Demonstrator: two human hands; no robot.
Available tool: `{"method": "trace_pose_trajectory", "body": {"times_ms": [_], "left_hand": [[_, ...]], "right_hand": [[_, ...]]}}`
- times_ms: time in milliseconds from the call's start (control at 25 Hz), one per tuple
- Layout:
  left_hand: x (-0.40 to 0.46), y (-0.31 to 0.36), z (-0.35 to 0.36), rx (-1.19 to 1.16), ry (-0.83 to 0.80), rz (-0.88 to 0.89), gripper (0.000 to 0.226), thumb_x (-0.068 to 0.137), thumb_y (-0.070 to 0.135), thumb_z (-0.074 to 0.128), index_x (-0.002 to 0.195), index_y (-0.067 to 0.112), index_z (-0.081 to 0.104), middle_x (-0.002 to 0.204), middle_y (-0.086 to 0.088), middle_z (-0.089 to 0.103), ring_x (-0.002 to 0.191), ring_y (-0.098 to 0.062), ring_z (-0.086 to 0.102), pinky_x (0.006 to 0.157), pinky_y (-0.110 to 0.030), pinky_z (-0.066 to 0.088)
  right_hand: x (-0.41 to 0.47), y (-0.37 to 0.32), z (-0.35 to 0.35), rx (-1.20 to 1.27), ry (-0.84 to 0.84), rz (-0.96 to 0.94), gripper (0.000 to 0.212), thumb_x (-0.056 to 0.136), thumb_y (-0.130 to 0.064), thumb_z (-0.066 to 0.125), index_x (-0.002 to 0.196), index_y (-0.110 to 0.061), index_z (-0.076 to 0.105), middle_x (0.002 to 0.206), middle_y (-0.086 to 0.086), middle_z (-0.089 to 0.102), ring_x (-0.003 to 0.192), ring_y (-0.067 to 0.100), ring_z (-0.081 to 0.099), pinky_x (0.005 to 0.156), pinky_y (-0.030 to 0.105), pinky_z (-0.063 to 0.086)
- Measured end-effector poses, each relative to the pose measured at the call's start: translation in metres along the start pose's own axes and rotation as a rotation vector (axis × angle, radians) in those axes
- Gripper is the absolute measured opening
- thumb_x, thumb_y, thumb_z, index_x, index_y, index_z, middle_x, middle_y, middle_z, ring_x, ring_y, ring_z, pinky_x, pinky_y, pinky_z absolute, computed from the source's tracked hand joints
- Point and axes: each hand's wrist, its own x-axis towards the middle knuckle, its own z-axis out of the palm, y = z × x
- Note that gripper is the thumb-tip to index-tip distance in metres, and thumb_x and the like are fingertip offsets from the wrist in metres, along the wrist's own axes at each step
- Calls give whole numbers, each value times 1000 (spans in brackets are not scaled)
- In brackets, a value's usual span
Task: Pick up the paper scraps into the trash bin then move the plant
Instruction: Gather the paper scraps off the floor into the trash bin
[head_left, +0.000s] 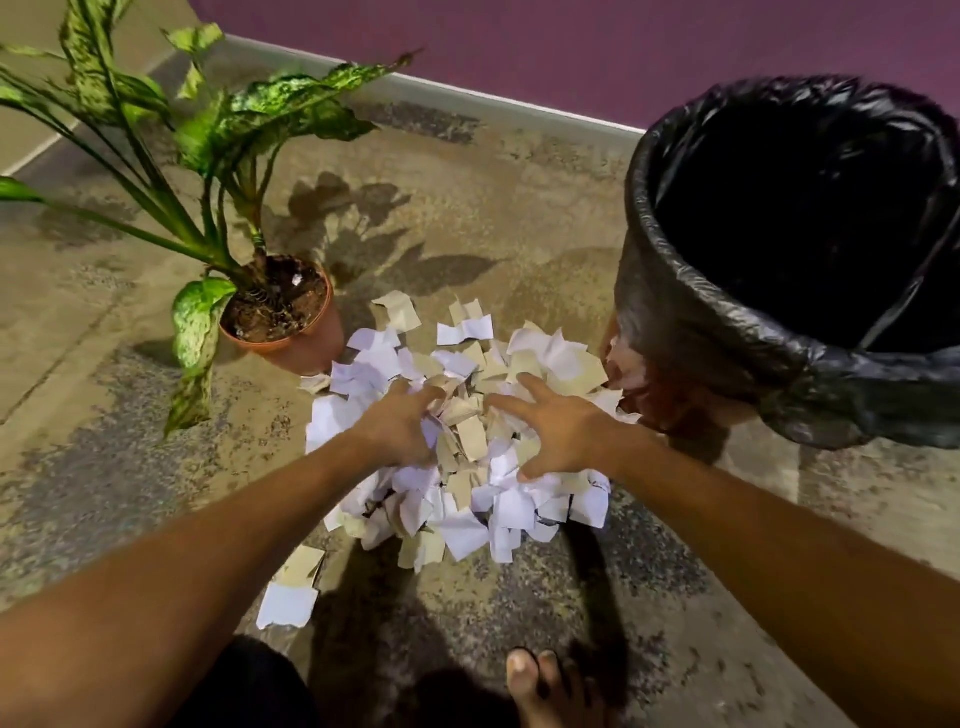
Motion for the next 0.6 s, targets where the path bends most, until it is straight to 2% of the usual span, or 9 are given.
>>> {"method": "trace_pose_trajectory", "body": {"times_ms": [120, 240, 360, 600], "left_hand": [[-1, 5, -6, 55, 122, 79, 53, 70, 6, 74, 122, 11, 63, 117, -15, 64, 110, -27, 58, 82, -26, 46], [-3, 9, -15, -5, 147, 34, 24, 72, 1, 71, 95, 4, 76, 96, -15, 74, 92, -26, 67, 67, -24, 45], [-10, 14, -24, -14, 184, -21, 17, 72, -1, 72, 87, 5, 78, 88, -14, 74, 85, -25, 68, 63, -24, 45], [-19, 29, -51, -16, 294, -10, 15, 74, 0, 64, 84, 0, 76, 84, -20, 73, 85, -30, 67, 68, -33, 55]], "right_hand": [[5, -25, 15, -24, 86, -79, 79, 82, -32, 73, 150, -31, 33, 159, 12, 20, 126, 32, 54, 95, 37, 48], [5, -39, 20, -120, 150, -82, 41, 89, -17, 60, 130, -16, 58, 135, 10, 50, 115, 32, 59, 89, 37, 52], [-2, -36, 14, -172, 228, -35, 25, 91, -7, 53, 111, -10, 68, 114, 10, 62, 104, 30, 62, 81, 33, 48], [-22, -11, -6, 8, 315, 206, 21, 91, -7, 52, 101, -9, 70, 107, 14, 68, 98, 32, 62, 73, 30, 43]]}}
